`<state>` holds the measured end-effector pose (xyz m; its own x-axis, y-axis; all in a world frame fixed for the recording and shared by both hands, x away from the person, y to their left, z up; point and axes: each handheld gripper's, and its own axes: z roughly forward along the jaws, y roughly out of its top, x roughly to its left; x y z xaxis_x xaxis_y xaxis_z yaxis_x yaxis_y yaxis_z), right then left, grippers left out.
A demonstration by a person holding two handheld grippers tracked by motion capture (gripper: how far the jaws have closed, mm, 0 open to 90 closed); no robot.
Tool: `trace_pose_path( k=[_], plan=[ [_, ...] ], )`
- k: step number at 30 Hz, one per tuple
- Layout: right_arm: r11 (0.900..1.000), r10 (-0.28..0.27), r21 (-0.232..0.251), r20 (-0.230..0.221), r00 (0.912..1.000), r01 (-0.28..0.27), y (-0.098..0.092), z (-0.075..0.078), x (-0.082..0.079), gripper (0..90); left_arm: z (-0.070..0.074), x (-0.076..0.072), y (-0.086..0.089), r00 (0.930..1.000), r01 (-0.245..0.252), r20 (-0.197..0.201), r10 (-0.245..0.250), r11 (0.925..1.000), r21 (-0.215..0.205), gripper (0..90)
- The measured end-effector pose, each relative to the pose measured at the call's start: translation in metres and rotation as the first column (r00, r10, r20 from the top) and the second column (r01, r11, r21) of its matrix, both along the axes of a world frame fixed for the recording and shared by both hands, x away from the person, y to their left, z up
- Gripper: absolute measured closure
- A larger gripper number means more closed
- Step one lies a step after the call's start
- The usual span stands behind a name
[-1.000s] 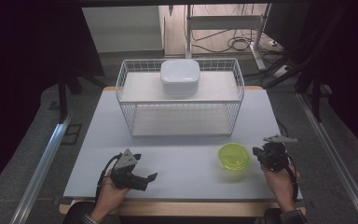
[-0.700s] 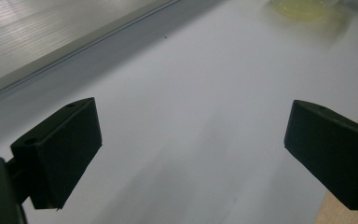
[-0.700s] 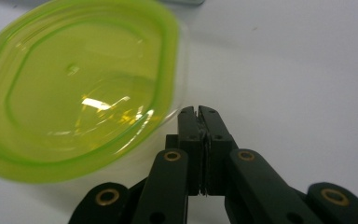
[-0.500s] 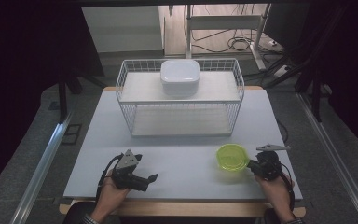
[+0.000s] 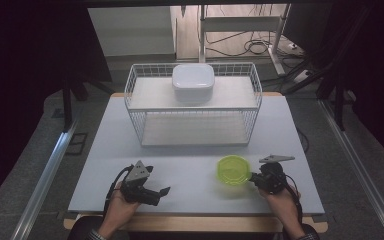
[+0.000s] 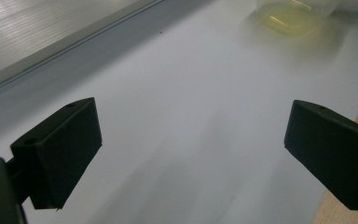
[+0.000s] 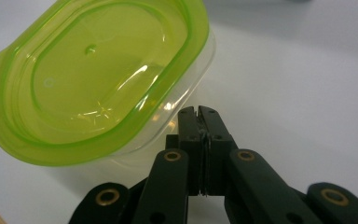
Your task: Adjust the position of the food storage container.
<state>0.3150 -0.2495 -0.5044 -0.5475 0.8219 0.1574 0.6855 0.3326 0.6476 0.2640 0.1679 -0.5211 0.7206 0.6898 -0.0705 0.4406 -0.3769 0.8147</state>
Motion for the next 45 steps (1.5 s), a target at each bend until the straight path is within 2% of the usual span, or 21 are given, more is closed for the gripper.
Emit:
trace_pose_path(
  k=[17,24,34,37,40,42,45],
  plan=[
    [0.992,0.107,0.061,-0.006,0.9942,-0.107,0.055,-0.005,0.02,88.4,-0.001,0.001,-0.002,1.0,0.006,-0.007,-0.006,1.0,0.008,3.6],
    [0.986,0.149,0.077,-0.013,0.9887,-0.148,0.079,-0.009,0.031,88.4,-0.001,0.0,-0.002,0.9999,0.009,-0.009,-0.009,0.9999,0.007,3.6],
    [0.975,0.201,0.098,-0.024,0.9793,-0.198,0.105,-0.013,0.043,88.5,-0.002,0.001,-0.002,0.9998,0.013,-0.013,-0.013,0.9999,0.01,3.6],
    [0.972,0.214,0.102,-0.024,0.9764,-0.211,0.11,-0.014,0.047,88.5,-0.002,0.001,-0.003,0.9998,0.015,-0.014,-0.015,0.9998,0.013,3.6],
    [0.971,0.224,0.084,-0.005,0.9745,-0.223,0.112,-0.014,0.049,88.1,-0.002,0.0,-0.002,0.9998,0.016,-0.013,-0.016,0.9998,0.012,3.6],
    [0.974,0.22,0.057,0.015,0.9754,-0.221,0.11,-0.013,0.049,86.9,-0.002,0.0,-0.002,0.9998,0.016,-0.016,-0.016,0.9998,0.012,3.6],
    [0.977,0.208,0.043,0.038,0.9773,-0.21,0.103,-0.01,0.05,84.2,-0.001,0.0,-0.002,0.9997,0.017,-0.014,-0.017,0.9997,0.015,3.6]
  ],
)
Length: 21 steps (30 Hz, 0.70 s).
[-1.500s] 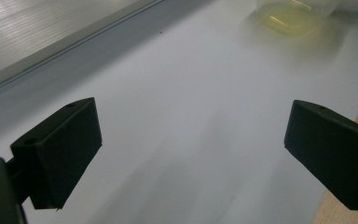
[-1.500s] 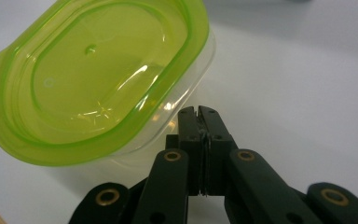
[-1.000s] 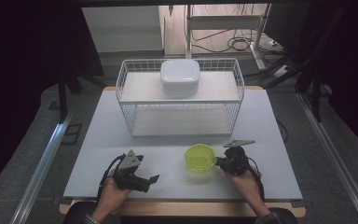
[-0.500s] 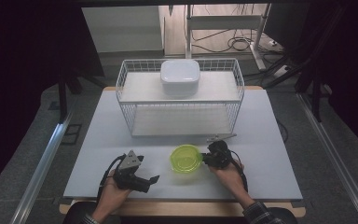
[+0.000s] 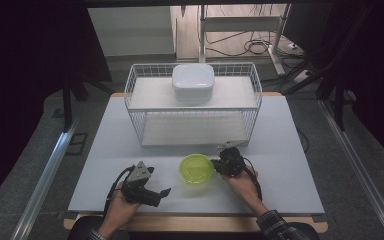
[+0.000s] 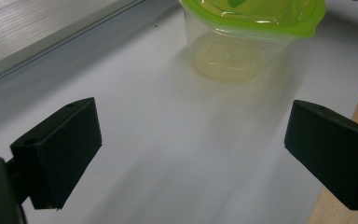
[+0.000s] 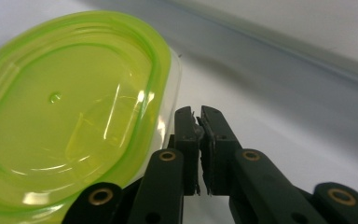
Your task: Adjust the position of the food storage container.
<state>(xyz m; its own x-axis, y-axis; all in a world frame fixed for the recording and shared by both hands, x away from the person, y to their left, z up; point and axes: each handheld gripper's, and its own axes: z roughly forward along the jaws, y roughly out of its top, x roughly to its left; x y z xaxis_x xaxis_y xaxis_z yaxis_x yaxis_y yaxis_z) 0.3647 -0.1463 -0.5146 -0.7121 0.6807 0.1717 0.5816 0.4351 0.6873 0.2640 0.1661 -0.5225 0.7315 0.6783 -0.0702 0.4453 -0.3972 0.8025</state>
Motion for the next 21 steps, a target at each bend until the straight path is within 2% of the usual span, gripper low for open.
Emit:
trace_pose_path(
  k=[5,8,13,17,21],
  plan=[
    [1.0,-0.018,-0.013,0.042,0.9989,0.019,-0.012,0.008,-0.004,78.0,0.002,0.0,0.001,1.0,-0.002,-0.005,0.002,1.0,0.004,3.7],
    [1.0,-0.024,-0.018,0.069,0.9973,0.025,-0.02,0.013,-0.009,71.0,0.003,-0.001,0.003,1.0,-0.005,-0.008,0.005,1.0,0.005,3.8],
    [0.999,-0.016,-0.031,0.105,0.9943,0.019,-0.032,0.022,-0.018,54.8,0.006,-0.002,0.005,0.9999,-0.015,0.001,0.015,0.9998,0.013,3.9],
    [1.0,-0.011,-0.021,0.113,0.9936,0.013,-0.037,0.026,-0.022,38.6,0.006,-0.003,0.006,0.9997,-0.023,0.012,0.022,0.9993,0.028,3.9],
    [1.0,-0.006,-0.005,0.111,0.9938,0.007,-0.04,0.026,-0.026,26.1,0.005,-0.005,0.009,0.9993,-0.031,0.021,0.03,0.9988,0.036,3.8]
  ],
)
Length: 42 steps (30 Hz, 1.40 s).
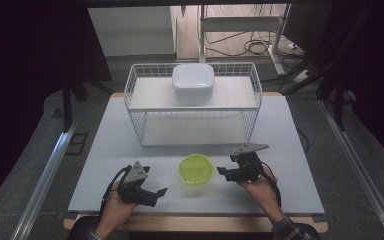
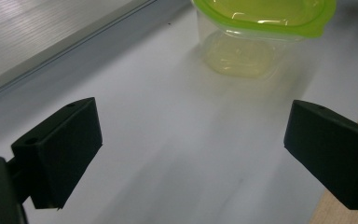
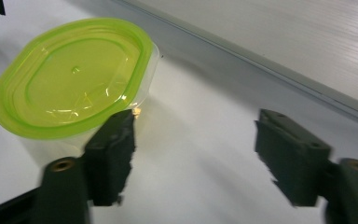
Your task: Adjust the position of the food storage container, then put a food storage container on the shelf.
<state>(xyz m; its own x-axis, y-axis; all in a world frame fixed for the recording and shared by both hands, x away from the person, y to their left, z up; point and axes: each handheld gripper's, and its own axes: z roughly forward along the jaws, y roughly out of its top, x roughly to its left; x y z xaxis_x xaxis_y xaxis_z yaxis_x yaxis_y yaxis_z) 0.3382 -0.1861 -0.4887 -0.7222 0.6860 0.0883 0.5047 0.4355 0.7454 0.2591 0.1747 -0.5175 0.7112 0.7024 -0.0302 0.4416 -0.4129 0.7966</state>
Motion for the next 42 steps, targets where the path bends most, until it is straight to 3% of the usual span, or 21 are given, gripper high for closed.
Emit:
trace_pose_path(
  k=[8,17,26,30,34,42],
  plan=[
    [0.999,0.031,0.012,0.004,0.9995,-0.031,0.0,-0.003,-0.007,11.5,-0.001,-0.002,0.007,0.9999,-0.017,-0.003,0.017,0.9997,-0.016,3.8],
    [0.999,0.031,0.027,0.024,0.9992,-0.032,-0.005,-0.002,-0.006,6.5,-0.003,-0.002,0.004,1.0,-0.004,-0.007,0.004,0.9999,-0.01,3.7],
    [0.999,0.047,0.026,-0.013,0.9988,-0.047,-0.001,-0.002,-0.004,4.7,-0.004,-0.001,0.003,1.0,0.0,-0.009,0.0,1.0,-0.009,3.7],
    [0.998,0.044,0.052,-0.048,0.9979,-0.041,0.001,0.002,-0.001,4.3,-0.004,-0.001,0.002,0.9999,0.003,-0.012,-0.003,1.0,-0.009,3.7],
    [0.997,0.042,0.065,-0.076,0.9962,-0.037,0.004,0.006,0.002,10.8,-0.004,-0.001,0.002,0.9999,0.004,-0.013,-0.004,1.0,-0.008,3.7],
    [0.986,0.061,0.162,-0.171,0.9834,-0.033,0.007,0.01,0.015,31.0,-0.005,0.0,0.001,0.9998,0.008,-0.016,-0.008,1.0,-0.002,3.7]
  ],
)
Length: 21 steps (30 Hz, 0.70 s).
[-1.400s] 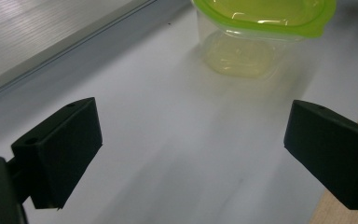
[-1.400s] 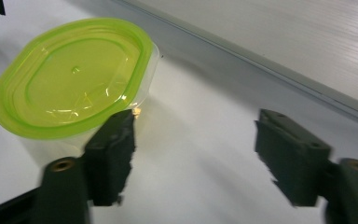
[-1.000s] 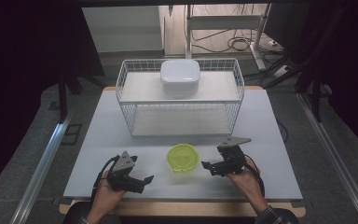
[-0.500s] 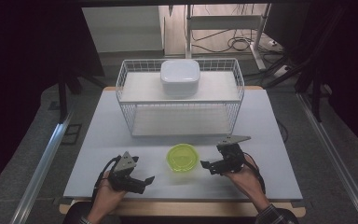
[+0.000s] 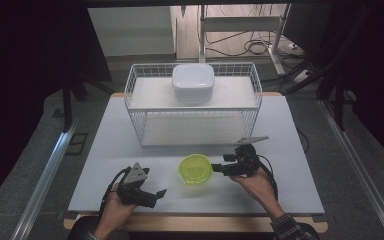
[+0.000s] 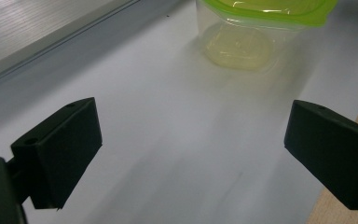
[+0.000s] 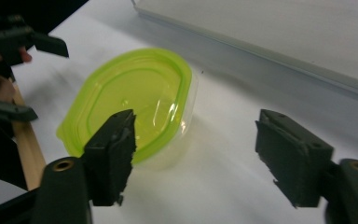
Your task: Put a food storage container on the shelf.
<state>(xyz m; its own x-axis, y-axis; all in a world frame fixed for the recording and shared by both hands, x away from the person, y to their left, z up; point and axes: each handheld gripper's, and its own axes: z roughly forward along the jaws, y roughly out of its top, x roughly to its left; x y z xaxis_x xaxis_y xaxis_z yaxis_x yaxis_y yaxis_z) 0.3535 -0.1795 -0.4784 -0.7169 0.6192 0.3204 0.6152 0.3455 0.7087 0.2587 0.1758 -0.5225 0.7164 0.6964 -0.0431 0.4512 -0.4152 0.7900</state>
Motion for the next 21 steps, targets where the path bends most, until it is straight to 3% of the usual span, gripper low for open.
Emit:
trace_pose_path(
  k=[3,12,19,21],
  plan=[
    [0.999,0.009,0.032,-0.052,0.9986,-0.008,0.003,-0.002,0.007,37.0,0.0,0.0,0.0,1.0,0.001,-0.001,-0.001,1.0,0.001,3.7],
    [0.998,0.029,0.06,-0.145,0.9891,-0.021,0.013,-0.011,0.026,52.1,-0.001,0.0,-0.001,1.0,0.008,-0.006,-0.008,0.9999,0.006,3.7],
    [0.995,0.055,0.087,-0.211,0.9759,-0.038,0.021,-0.019,0.037,63.2,-0.002,0.0,-0.002,0.9998,0.017,-0.009,-0.017,0.9998,0.011,3.7],
    [0.993,0.062,0.114,-0.241,0.9685,-0.035,0.02,-0.021,0.041,68.7,-0.002,0.0,-0.002,0.9998,0.019,-0.009,-0.019,0.9997,0.013,3.7]
  ],
)
